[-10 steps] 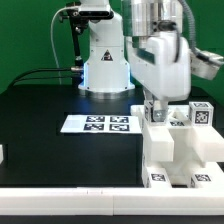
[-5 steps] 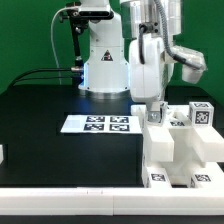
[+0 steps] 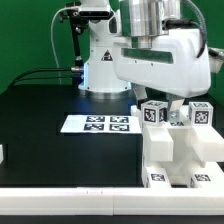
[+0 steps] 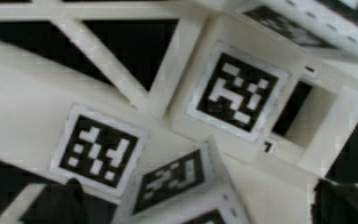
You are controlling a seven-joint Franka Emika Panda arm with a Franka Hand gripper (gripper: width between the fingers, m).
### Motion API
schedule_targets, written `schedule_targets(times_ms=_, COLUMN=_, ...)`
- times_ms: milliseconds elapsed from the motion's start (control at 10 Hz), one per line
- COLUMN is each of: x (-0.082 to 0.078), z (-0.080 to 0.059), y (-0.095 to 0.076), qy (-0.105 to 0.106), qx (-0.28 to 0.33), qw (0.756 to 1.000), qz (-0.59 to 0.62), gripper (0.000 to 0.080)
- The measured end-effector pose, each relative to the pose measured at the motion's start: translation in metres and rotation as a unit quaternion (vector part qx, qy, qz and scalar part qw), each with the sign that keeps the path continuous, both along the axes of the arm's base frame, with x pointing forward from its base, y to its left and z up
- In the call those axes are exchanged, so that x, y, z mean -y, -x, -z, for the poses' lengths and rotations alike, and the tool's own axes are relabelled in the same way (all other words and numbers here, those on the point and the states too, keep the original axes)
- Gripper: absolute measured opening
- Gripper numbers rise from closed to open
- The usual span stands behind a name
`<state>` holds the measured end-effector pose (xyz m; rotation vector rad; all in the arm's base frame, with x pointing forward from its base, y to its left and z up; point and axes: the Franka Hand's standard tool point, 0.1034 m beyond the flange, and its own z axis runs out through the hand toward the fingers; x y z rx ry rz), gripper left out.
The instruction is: Assemble chair
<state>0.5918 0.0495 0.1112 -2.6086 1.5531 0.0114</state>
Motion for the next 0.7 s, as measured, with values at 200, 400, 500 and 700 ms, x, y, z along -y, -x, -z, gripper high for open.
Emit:
schedule_targets(times_ms=200, x=0.0007, z=0.0007, y=0.0003, qy=0.009, qx=0.005, qw=0.997, qz=-0.078, gripper=0.0648)
schedule_targets(times_ms=400, x=-0.0005, z=0.0025, y=0.0012, qy=0.02, qx=0.005, qw=0.993, qz=-0.112, gripper=0.0649)
schedule_targets(times_ms=500, x=-0.0002, z=0.0026, y=0.0012, qy=0.02, qx=0.005, qw=0.994, qz=-0.111, gripper=0.0626)
schedule_targets(times_ms=700, x=-0.001, z=0.0031, y=0.0014, qy=0.017, qx=0.0, qw=0.999, qz=-0.051, gripper=0.0497)
